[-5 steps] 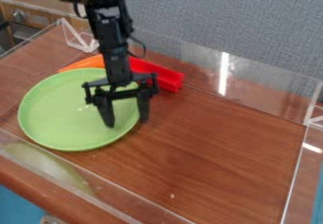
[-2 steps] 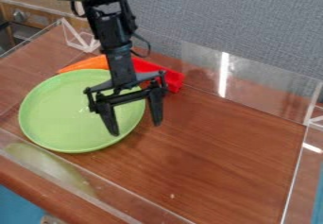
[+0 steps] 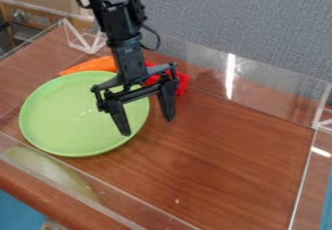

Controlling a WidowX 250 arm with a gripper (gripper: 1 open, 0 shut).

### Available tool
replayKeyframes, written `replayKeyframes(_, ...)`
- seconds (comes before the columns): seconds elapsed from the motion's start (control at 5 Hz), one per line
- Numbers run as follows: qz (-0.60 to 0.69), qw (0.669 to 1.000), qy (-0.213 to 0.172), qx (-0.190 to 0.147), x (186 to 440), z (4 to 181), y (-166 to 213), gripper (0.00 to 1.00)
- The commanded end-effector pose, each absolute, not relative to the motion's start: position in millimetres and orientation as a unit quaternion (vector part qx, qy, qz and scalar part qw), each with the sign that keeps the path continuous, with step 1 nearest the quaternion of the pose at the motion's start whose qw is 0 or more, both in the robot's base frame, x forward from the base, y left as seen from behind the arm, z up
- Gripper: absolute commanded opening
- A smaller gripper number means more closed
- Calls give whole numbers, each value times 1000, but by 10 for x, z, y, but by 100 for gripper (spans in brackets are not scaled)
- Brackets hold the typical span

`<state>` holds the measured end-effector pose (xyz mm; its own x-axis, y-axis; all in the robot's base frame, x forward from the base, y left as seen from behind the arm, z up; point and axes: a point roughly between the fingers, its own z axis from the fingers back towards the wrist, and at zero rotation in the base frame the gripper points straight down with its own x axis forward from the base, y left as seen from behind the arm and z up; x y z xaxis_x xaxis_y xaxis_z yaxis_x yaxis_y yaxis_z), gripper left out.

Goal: Put the red object on the green plate

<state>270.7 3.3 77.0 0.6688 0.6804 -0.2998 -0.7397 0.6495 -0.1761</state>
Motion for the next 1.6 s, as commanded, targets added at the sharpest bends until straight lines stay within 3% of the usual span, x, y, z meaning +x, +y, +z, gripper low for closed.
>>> replayKeyframes(0.0,374,912,84,-143,2673,906,91,100)
replayKeyframes(0.6,388,907,89,-140,2526,935,196,100)
replayKeyframes(1.2,378,911,103,-127,2638,904,360,100)
replayKeyframes(1.4,432,884,97,-153,2746,965,413,100)
